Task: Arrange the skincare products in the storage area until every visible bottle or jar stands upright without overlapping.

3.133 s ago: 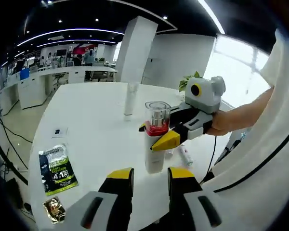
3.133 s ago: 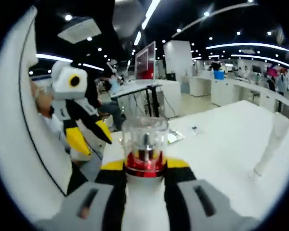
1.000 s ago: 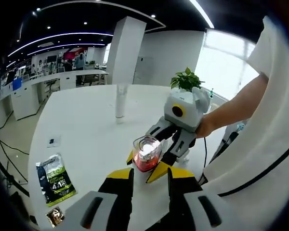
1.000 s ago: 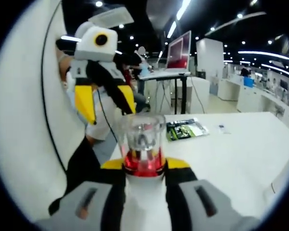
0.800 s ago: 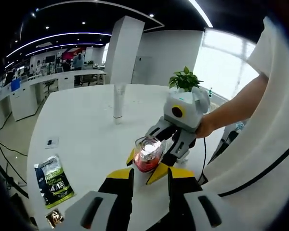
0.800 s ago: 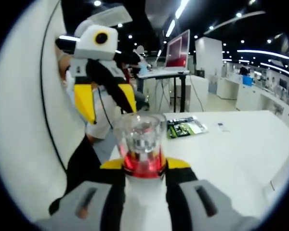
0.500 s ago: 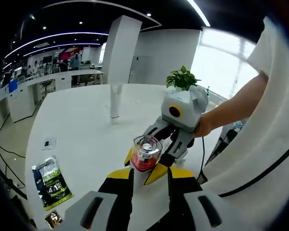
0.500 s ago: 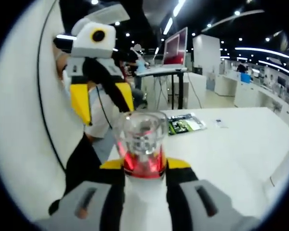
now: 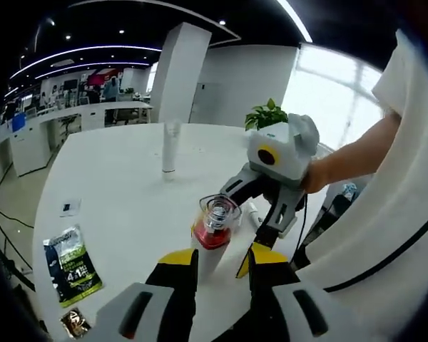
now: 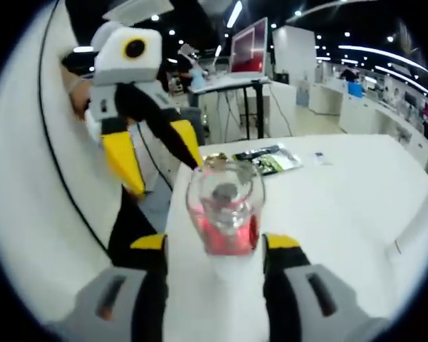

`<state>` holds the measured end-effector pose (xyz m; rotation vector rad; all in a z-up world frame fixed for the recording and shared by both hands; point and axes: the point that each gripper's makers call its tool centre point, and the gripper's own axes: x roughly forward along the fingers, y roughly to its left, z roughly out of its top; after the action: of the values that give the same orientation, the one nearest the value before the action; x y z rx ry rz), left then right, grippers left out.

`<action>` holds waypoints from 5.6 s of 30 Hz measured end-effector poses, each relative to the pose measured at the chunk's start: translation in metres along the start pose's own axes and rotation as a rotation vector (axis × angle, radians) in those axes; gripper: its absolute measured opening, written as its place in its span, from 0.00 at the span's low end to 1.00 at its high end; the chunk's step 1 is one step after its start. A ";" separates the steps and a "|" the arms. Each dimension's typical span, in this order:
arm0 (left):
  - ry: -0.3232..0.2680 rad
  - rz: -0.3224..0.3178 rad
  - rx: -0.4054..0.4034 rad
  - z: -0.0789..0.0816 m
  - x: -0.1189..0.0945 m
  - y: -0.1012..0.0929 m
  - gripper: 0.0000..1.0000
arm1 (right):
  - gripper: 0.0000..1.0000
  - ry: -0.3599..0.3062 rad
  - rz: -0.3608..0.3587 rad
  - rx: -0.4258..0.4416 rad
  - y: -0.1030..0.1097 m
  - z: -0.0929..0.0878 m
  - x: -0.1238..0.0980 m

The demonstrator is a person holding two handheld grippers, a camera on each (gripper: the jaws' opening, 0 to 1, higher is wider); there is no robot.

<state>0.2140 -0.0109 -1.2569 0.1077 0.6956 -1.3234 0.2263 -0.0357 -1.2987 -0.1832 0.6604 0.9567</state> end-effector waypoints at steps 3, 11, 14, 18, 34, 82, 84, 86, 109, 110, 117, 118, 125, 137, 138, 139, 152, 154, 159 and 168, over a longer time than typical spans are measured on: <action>0.011 0.010 -0.019 -0.007 -0.001 0.004 0.28 | 0.53 0.060 -0.054 -0.010 -0.004 0.003 -0.010; 0.065 0.045 -0.063 -0.030 -0.005 0.016 0.28 | 0.46 0.275 -0.065 -0.057 0.002 0.016 -0.024; 0.058 0.046 -0.076 -0.031 -0.006 0.016 0.28 | 0.39 0.290 -0.075 -0.061 0.000 0.030 -0.019; 0.046 0.046 -0.083 -0.031 -0.007 0.015 0.28 | 0.37 0.316 -0.068 -0.037 -0.002 0.037 -0.014; 0.011 0.067 -0.136 -0.034 -0.012 0.023 0.28 | 0.29 0.527 -0.058 -0.047 -0.011 0.014 -0.005; 0.034 0.082 -0.157 -0.034 -0.009 0.031 0.28 | 0.27 0.585 -0.190 -0.013 -0.197 -0.014 -0.136; 0.038 0.092 -0.165 -0.035 -0.011 0.032 0.28 | 0.27 0.590 -0.196 -0.025 -0.208 -0.016 -0.141; 0.036 0.107 -0.175 -0.037 -0.013 0.034 0.28 | 0.27 0.595 -0.205 -0.029 -0.225 -0.020 -0.148; 0.045 0.205 -0.259 -0.051 -0.026 0.042 0.28 | 0.27 0.585 -0.136 -0.042 -0.283 -0.033 -0.154; 0.045 0.209 -0.261 -0.051 -0.026 0.042 0.28 | 0.27 0.576 -0.131 -0.038 -0.285 -0.033 -0.152; 0.054 0.227 -0.272 -0.056 -0.028 0.039 0.28 | 0.27 0.573 -0.105 -0.062 -0.291 -0.034 -0.145; 0.055 0.229 -0.274 -0.057 -0.028 0.038 0.28 | 0.27 0.572 -0.104 -0.059 -0.292 -0.034 -0.144; 0.062 0.238 -0.296 -0.064 -0.029 0.036 0.28 | 0.27 0.546 -0.094 -0.072 -0.300 -0.029 -0.140; 0.040 0.280 -0.339 -0.062 -0.035 0.043 0.28 | 0.28 0.533 -0.035 -0.061 -0.301 -0.026 -0.135; 0.040 0.279 -0.339 -0.062 -0.034 0.042 0.28 | 0.29 0.530 -0.030 -0.061 -0.301 -0.025 -0.135; 0.043 0.276 -0.335 -0.061 -0.033 0.042 0.28 | 0.29 0.533 -0.026 -0.073 -0.301 -0.025 -0.135; 0.045 0.274 -0.345 -0.066 -0.035 0.041 0.28 | 0.29 0.618 0.024 -0.187 -0.302 -0.029 -0.140; 0.042 0.275 -0.356 -0.067 -0.036 0.042 0.28 | 0.29 0.632 0.029 -0.211 -0.303 -0.029 -0.140; 0.043 0.280 -0.348 -0.068 -0.038 0.042 0.28 | 0.29 0.645 0.033 -0.224 -0.307 -0.029 -0.141; 0.037 0.289 -0.352 -0.070 -0.041 0.046 0.28 | 0.40 0.606 -0.014 -0.184 -0.311 -0.025 -0.141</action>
<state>0.2243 0.0684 -1.3050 -0.0508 0.8985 -0.9114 0.4089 -0.3241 -1.2772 -0.6564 1.1228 0.9507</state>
